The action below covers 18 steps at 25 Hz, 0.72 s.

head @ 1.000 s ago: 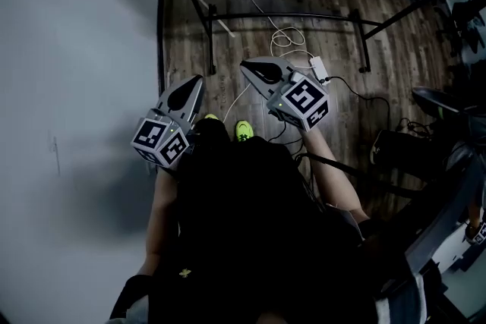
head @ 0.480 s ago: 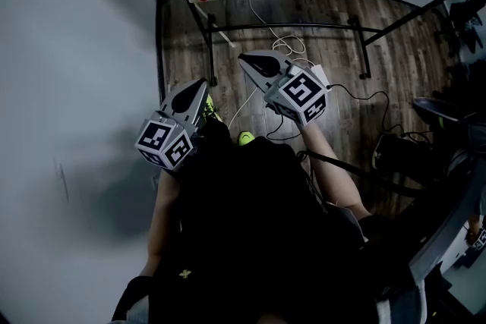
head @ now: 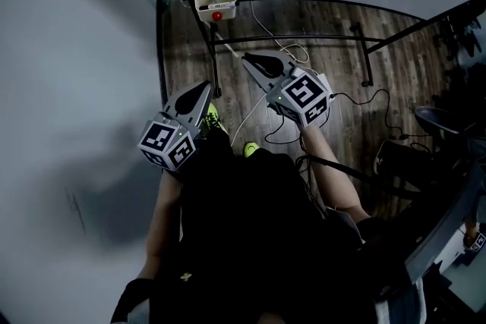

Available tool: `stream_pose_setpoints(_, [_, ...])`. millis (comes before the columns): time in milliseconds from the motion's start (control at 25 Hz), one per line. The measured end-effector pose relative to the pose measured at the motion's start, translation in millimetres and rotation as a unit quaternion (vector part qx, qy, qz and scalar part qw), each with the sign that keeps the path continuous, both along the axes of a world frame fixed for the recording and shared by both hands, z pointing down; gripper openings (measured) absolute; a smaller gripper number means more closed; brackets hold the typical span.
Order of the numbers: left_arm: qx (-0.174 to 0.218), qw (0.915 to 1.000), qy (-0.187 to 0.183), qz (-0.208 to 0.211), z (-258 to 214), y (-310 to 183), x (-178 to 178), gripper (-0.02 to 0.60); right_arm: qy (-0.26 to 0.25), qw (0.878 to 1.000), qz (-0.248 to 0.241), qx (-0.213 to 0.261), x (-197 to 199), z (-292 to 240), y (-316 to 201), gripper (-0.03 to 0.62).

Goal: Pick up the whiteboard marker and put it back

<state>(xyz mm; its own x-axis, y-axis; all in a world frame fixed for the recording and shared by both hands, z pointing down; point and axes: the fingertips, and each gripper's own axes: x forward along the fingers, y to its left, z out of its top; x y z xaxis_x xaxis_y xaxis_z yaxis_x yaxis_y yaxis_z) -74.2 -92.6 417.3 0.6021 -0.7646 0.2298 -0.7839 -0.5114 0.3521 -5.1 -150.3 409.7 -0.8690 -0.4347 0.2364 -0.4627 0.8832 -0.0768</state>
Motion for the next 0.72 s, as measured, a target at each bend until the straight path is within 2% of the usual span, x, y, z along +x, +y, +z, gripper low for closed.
stream_pose_setpoints(280, [-0.020, 0.9996, 0.012, 0.016, 12, -31, -20, 0.034, 0.011, 1.000, 0.011, -0.012, -16, 12, -42, 0.046])
stream_pose_setpoints(720, [-0.042, 0.9987, 0.022, 0.018, 26, -65, -46, 0.034, 0.025, 0.998, 0.048, -0.025, -25, 31, -101, 0.089])
